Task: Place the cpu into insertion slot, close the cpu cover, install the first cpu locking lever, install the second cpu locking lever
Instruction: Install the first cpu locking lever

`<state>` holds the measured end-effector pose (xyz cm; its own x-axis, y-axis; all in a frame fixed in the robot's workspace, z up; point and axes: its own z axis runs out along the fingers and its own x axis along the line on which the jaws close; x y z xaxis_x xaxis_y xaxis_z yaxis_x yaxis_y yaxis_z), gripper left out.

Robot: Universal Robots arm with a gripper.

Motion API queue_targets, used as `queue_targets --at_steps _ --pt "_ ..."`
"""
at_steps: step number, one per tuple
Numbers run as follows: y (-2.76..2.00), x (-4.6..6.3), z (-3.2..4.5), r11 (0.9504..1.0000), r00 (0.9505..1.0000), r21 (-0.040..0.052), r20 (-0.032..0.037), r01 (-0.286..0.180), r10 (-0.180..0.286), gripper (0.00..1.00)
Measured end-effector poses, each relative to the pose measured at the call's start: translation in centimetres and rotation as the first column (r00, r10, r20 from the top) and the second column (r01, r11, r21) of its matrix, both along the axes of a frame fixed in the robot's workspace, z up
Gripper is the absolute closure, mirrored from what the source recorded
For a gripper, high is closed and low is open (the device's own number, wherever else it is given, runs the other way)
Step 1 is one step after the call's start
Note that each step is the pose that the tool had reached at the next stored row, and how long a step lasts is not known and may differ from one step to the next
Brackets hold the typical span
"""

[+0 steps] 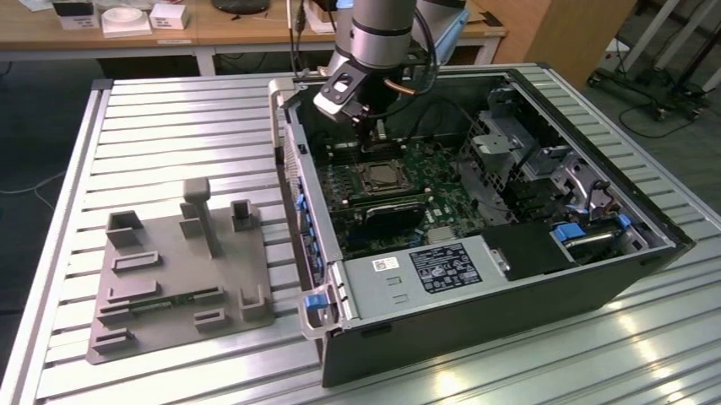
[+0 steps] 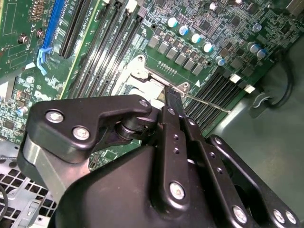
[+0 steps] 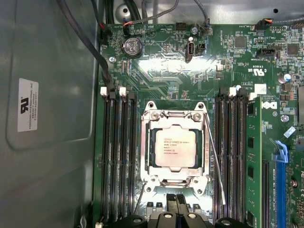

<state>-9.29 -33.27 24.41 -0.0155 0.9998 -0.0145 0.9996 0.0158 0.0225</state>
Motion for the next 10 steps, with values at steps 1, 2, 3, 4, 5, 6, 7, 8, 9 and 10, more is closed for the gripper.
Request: queue_targets --at_steps 1,2,3,4,5,6,7,8,9,10 --pt "0.0 -0.01 0.0 1.0 1.0 0.0001 0.0 0.0 0.0 0.9" --pt "0.0 -0.02 0.0 1.0 1.0 0.0 0.0 0.0 0.0 0.9" --pt "0.0 -0.02 0.0 1.0 1.0 0.0 0.0 0.0 0.0 0.9" --pt "0.0 -0.02 0.0 1.0 1.0 0.0 0.0 0.0 0.0 0.9" --pt "0.0 -0.02 0.0 1.0 1.0 0.0001 0.0 0.0 0.0 0.9" --pt "0.0 -0.03 0.0 1.0 1.0 0.0001 0.0 0.0 0.0 0.9" --pt "0.0 -0.03 0.0 1.0 1.0 0.0 0.0 0.0 0.0 0.9" --pt "0.0 -0.03 0.0 1.0 1.0 0.0001 0.0 0.0 0.0 0.9" --pt "0.0 -0.03 0.0 1.0 1.0 0.0 0.0 0.0 0.0 0.9" --pt "0.0 -0.03 0.0 1.0 1.0 0.0001 0.0001 0.0 0.0 0.9"
